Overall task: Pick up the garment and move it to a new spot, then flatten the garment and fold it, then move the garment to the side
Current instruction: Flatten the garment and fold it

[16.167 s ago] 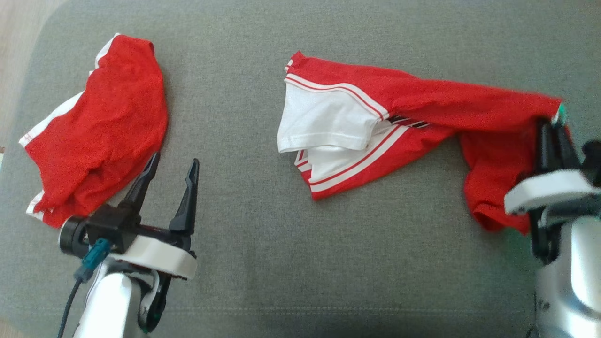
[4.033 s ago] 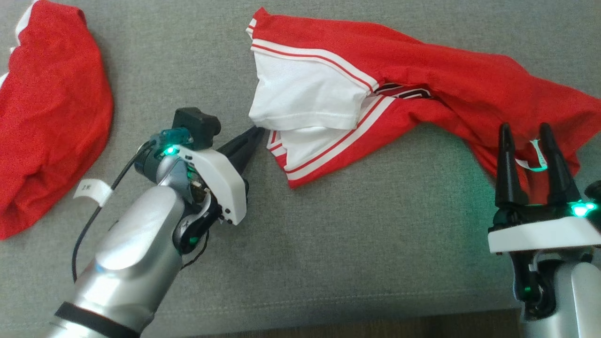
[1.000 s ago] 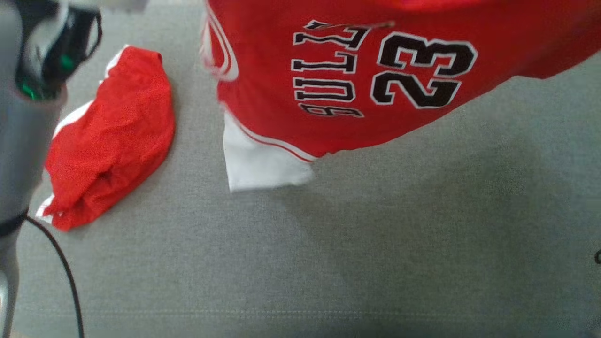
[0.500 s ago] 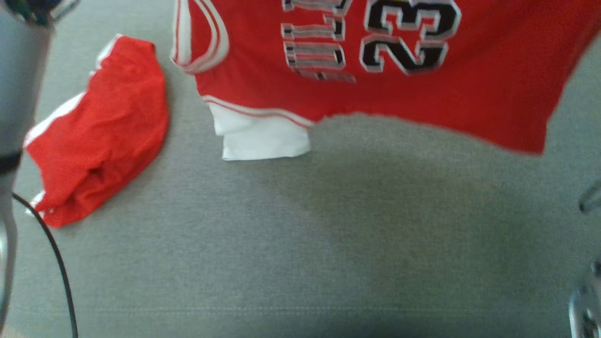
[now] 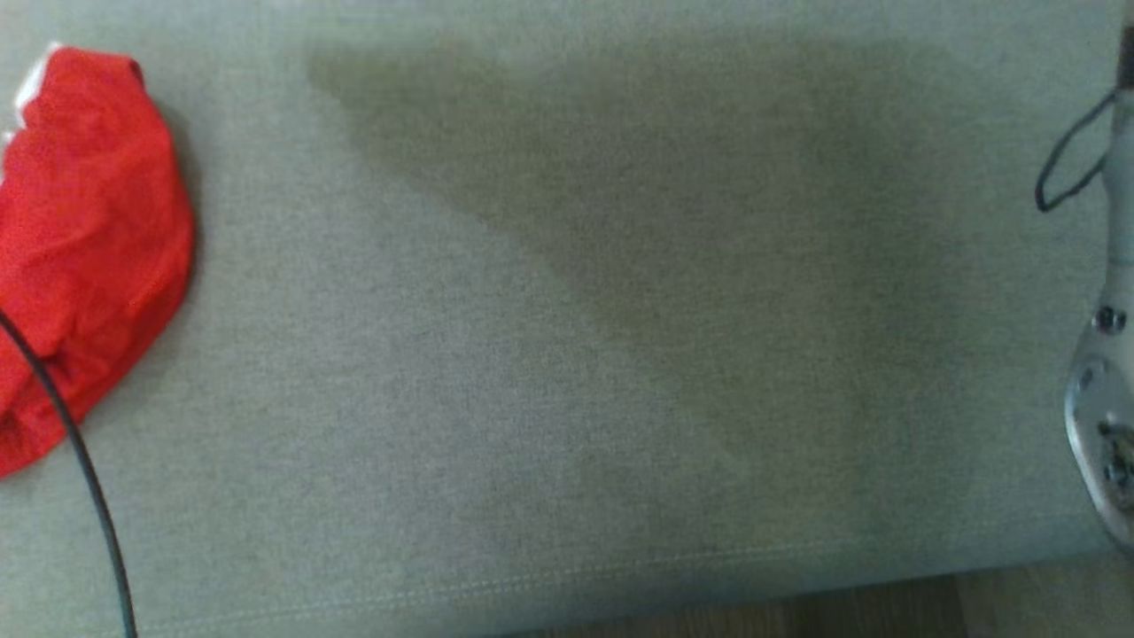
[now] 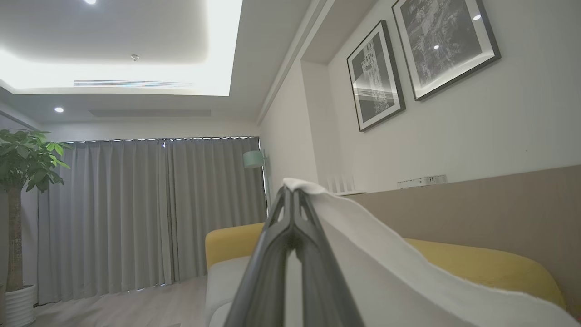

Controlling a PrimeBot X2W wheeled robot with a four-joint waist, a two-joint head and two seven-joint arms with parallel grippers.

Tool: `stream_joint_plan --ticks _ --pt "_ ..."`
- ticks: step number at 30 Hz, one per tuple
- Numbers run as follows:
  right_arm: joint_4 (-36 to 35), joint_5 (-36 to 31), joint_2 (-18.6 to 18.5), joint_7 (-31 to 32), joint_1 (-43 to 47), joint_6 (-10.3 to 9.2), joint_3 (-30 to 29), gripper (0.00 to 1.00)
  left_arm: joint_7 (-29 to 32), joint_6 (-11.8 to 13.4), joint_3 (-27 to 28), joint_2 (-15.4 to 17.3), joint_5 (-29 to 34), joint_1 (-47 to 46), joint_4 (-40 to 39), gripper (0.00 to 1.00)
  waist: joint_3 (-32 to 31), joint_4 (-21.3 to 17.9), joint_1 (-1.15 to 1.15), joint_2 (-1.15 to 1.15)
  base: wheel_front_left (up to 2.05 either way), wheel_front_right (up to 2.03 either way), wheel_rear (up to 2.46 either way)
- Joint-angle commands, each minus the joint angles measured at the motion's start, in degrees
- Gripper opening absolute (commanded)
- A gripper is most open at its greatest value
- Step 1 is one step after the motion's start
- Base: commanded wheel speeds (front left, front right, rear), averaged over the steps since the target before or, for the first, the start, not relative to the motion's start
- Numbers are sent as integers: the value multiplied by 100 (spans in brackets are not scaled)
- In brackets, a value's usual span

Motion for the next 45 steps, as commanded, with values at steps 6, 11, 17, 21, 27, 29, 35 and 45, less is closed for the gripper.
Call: stream_joint_plan --ticks 6,11,17,21,27,29,35,45 --pt "1133 70 133 -184 -270 -4 686 0 -55 -37 230 -3 -388 332 555 0 603 227 0 0 0 0 0" --pt "1919 160 32 -174 -139 -4 1001 0 -73 -56 276 -150 -751 1080 874 0 854 391 0 0 0 0 0" --pt "2226 238 -191 -125 207 -4 1300 0 -76 -58 409 -274 -1105 1929 697 0 902 564 0 0 0 0 0" --pt "2192 346 -407 -130 779 -4 1405 0 -76 -59 594 -344 -1175 2824 307 0 728 665 0 0 0 0 0" --pt "1646 608 -755 -122 1947 -4 1350 0 -77 -59 964 -414 -960 4293 -633 0 393 764 0 0 0 0 0" --pt "1376 660 -867 -57 2370 -4 1303 0 -77 -50 999 -394 -801 4782 -1040 0 265 801 0 0 0 0 0" --pt "377 675 -1132 282 3742 -4 725 0 -77 112 951 -291 -534 6217 -2347 0 -135 932 0 0 0 0 0" --pt "-2634 -151 -513 2025 6371 -4 -1056 0 556 751 938 434 -331 8115 -4909 0 -492 1074 0 0 0 0 0"
